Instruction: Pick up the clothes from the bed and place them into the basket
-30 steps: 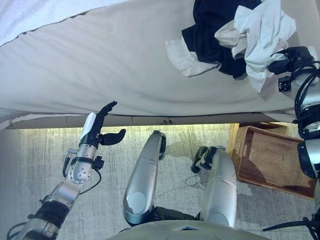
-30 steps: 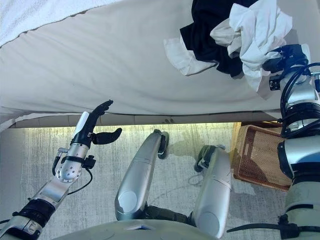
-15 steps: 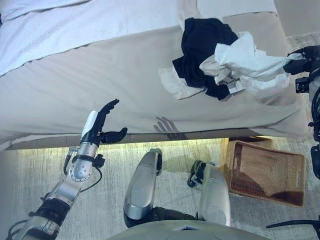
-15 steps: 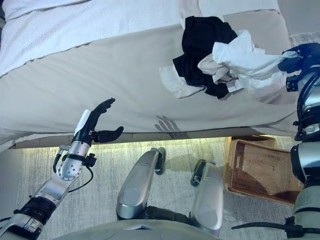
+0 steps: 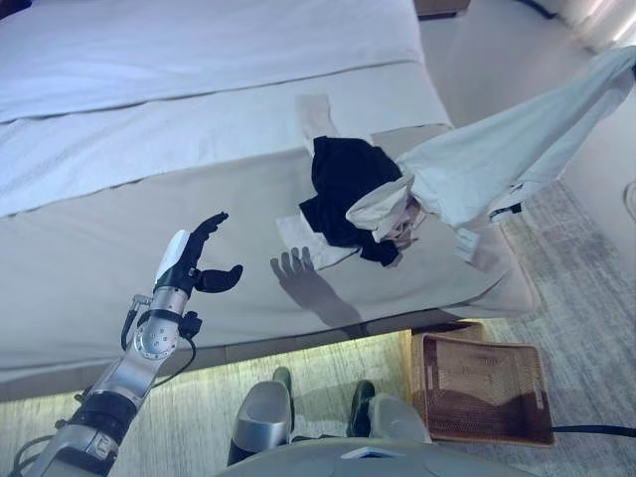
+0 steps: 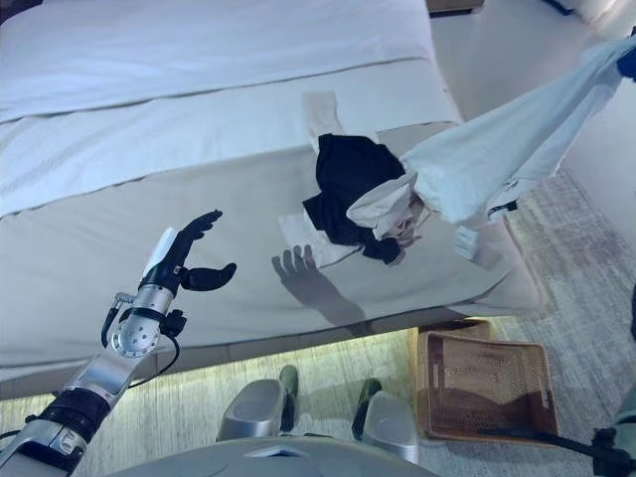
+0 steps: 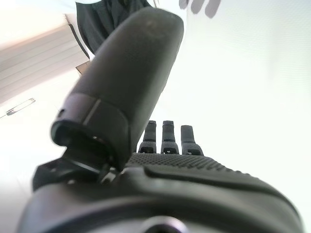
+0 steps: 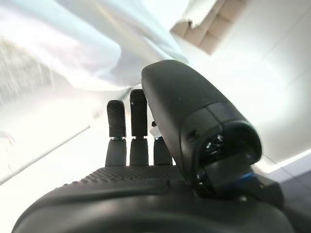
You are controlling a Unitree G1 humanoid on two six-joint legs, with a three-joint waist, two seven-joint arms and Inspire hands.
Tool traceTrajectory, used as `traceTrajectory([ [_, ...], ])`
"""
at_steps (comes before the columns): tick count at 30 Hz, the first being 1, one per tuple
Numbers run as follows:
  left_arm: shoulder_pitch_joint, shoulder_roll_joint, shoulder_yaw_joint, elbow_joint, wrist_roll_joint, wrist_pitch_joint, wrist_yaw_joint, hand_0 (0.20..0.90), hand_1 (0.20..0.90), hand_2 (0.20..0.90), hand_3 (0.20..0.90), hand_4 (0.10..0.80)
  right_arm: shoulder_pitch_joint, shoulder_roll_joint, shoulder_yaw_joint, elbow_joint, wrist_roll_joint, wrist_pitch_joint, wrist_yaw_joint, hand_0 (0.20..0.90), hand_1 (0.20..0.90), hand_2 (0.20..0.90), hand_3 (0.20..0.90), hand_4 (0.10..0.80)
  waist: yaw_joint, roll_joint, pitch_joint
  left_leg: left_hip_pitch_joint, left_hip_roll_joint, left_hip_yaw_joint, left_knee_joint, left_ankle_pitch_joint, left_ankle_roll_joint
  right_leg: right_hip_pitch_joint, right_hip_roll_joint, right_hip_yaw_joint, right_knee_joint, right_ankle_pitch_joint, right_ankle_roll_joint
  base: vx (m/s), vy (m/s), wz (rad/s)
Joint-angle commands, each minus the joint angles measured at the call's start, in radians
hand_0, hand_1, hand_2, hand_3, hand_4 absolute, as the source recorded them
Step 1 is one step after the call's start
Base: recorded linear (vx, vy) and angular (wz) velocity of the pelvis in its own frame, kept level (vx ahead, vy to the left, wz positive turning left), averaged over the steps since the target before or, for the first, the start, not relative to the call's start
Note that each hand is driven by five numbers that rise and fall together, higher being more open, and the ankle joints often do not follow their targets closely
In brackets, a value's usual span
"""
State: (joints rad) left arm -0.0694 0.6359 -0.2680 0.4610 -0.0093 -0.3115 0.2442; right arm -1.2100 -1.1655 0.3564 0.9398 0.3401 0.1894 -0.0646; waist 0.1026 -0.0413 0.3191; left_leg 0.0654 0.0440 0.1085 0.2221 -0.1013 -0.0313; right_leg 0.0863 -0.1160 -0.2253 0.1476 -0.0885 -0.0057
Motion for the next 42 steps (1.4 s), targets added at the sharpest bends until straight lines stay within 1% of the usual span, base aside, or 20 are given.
traceTrajectory([
  [1, 0.023, 0.03, -0.006, -0.013, -0.006, -0.071, 0.021, 0.9, 0.9, 0.9, 0.9, 0.8, -0.121, -0.147, 0.078, -0.063, 0.012, -0.088, -0.059, 0.3, 0.3, 0.3, 0.2, 0.1, -0.016, -0.042, -0.204, -0.013, 0.003, 0.009, -0.106, 0.011, -0.012, -0.019, 0.005, -0.014, -0.013, 0.002, 0.059, -0.067, 0.007, -0.25],
  [4, 0.017, 0.027, -0.019, 0.015, -0.004, -0.081, 0.022, 0.9, 0.9, 0.9, 0.9, 0.8, -0.138, -0.184, 0.093, -0.093, 0.033, -0.077, -0.085, 0.3, 0.3, 0.3, 0.2, 0.1, -0.039, -0.045, -0.223, 0.012, 0.007, 0.024, -0.174, 0.035, -0.017, -0.014, 0.009, -0.004, -0.06, 0.032, 0.075, -0.046, 0.002, -0.12],
  [7, 0.014, 0.02, -0.022, 0.028, 0.007, -0.088, 0.03, 0.9, 0.9, 0.9, 0.9, 0.8, -0.132, -0.204, 0.082, -0.119, 0.046, -0.074, -0.106, 0.3, 0.3, 0.3, 0.2, 0.1, -0.055, -0.044, -0.234, 0.023, 0.008, 0.032, -0.204, 0.043, -0.018, -0.014, 0.013, 0.007, -0.084, 0.046, 0.082, -0.021, 0.006, -0.19],
  [10, 0.002, 0.014, -0.016, 0.056, 0.02, -0.101, 0.044, 0.9, 0.9, 0.9, 0.9, 0.8, -0.092, -0.224, 0.046, -0.175, 0.051, -0.059, -0.119, 0.3, 0.3, 0.3, 0.2, 0.1, -0.085, -0.043, -0.245, 0.033, 0.009, 0.053, -0.223, 0.044, -0.015, -0.022, 0.02, 0.034, -0.098, 0.054, 0.088, -0.018, 0.017, -0.2],
  [11, 0.002, 0.014, -0.016, 0.057, 0.02, -0.101, 0.044, 0.9, 0.9, 0.9, 0.9, 0.8, -0.087, -0.224, 0.041, -0.176, 0.051, -0.058, -0.119, 0.3, 0.3, 0.3, 0.2, 0.1, -0.084, -0.044, -0.246, 0.032, 0.009, 0.054, -0.223, 0.044, -0.015, -0.023, 0.02, 0.035, -0.098, 0.054, 0.088, -0.007, 0.017, -0.17],
  [13, -0.009, 0.003, -0.002, 0.083, 0.033, -0.108, 0.05, 0.9, 0.9, 0.9, 0.9, 0.8, -0.006, -0.23, -0.012, -0.221, 0.013, -0.049, -0.12, 0.3, 0.3, 0.3, 0.2, 0.1, -0.109, -0.041, -0.247, 0.031, 0.009, 0.067, -0.21, 0.036, -0.01, -0.035, 0.023, 0.06, -0.094, 0.055, 0.09, -0.004, 0.019, -0.29],
  [18, -0.021, 0.002, 0.014, 0.104, 0.061, -0.113, 0.05, 0.9, 0.9, 0.9, 0.9, 0.8, 0.139, -0.23, -0.13, -0.253, 0.015, -0.049, -0.113, 0.3, 0.3, 0.3, 0.2, 0.1, -0.138, -0.044, -0.243, 0.03, 0.015, 0.083, -0.189, 0.02, -0.005, -0.047, 0.025, 0.091, -0.098, 0.061, 0.094, -0.013, 0.0, -0.25],
  [20, -0.029, 0.007, 0.017, 0.112, 0.069, -0.118, 0.045, 0.9, 0.9, 0.9, 0.9, 0.8, 0.221, -0.229, -0.199, -0.265, 0.01, -0.049, -0.106, 0.3, 0.3, 0.3, 0.2, 0.1, -0.147, -0.049, -0.241, 0.033, 0.016, 0.088, -0.184, 0.013, -0.002, -0.049, 0.025, 0.107, -0.107, 0.069, 0.098, -0.017, -0.015, -0.26],
  [23, -0.046, 0.009, 0.022, 0.127, 0.085, -0.122, 0.034, 0.9, 0.9, 0.9, 0.9, 0.8, 0.356, -0.231, -0.314, -0.298, 0.032, -0.059, -0.084, 0.3, 0.3, 0.3, 0.2, 0.1, -0.181, -0.048, -0.24, 0.041, 0.019, 0.105, -0.183, 0.004, 0.002, -0.057, 0.027, 0.135, -0.12, 0.081, 0.107, -0.029, -0.019, -0.26],
  [29, -0.081, -0.003, 0.03, 0.154, 0.107, -0.118, 0.059, 0.9, 0.9, 0.9, 0.9, 0.8, 0.596, -0.183, -0.505, -0.379, 0.043, -0.101, -0.065, 0.3, 0.3, 0.3, 0.2, 0.1, -0.232, -0.044, -0.239, 0.055, 0.026, 0.137, -0.189, -0.006, 0.008, -0.073, 0.036, 0.174, -0.122, 0.089, 0.113, -0.011, -0.001, -0.23],
  [30, -0.083, -0.003, 0.035, 0.159, 0.109, -0.118, 0.061, 0.9, 0.9, 0.9, 0.9, 0.8, 0.655, -0.167, -0.553, -0.393, 0.047, -0.114, -0.06, 0.3, 0.3, 0.3, 0.2, 0.1, -0.243, -0.044, -0.24, 0.057, 0.028, 0.146, -0.187, -0.008, 0.008, -0.078, 0.037, 0.181, -0.121, 0.091, 0.115, 0.013, -0.018, -0.28],
  [34, -0.094, -0.002, 0.046, 0.157, 0.116, -0.108, 0.065, 0.9, 0.9, 0.9, 0.9, 0.8, 0.801, -0.116, -0.668, -0.443, 0.062, -0.135, -0.054, 0.3, 0.3, 0.3, 0.2, 0.1, -0.268, -0.043, -0.234, 0.057, 0.036, 0.165, -0.18, -0.013, 0.009, -0.094, 0.042, 0.2, -0.122, 0.1, 0.117, -0.015, -0.037, -0.23],
  [37, -0.109, -0.003, 0.044, 0.16, 0.112, -0.1, 0.063, 0.9, 0.9, 0.9, 0.9, 0.8, 0.857, -0.081, -0.715, -0.474, 0.077, -0.149, -0.067, 0.3, 0.3, 0.3, 0.2, 0.1, -0.28, -0.037, -0.228, 0.056, 0.039, 0.176, -0.185, -0.012, 0.006, -0.102, 0.044, 0.207, -0.128, 0.107, 0.119, -0.018, -0.016, -0.2],
  [42, -0.108, -0.011, 0.048, 0.158, 0.115, -0.096, 0.048, 0.9, 0.9, 0.9, 0.9, 0.8, 0.922, -0.023, -0.761, -0.501, 0.076, -0.162, -0.046, 0.3, 0.3, 0.3, 0.2, 0.1, -0.296, -0.027, -0.226, 0.064, 0.041, 0.192, -0.185, -0.018, 0.003, -0.107, 0.041, 0.212, -0.133, 0.112, 0.122, 0.007, -0.014, -0.1],
])
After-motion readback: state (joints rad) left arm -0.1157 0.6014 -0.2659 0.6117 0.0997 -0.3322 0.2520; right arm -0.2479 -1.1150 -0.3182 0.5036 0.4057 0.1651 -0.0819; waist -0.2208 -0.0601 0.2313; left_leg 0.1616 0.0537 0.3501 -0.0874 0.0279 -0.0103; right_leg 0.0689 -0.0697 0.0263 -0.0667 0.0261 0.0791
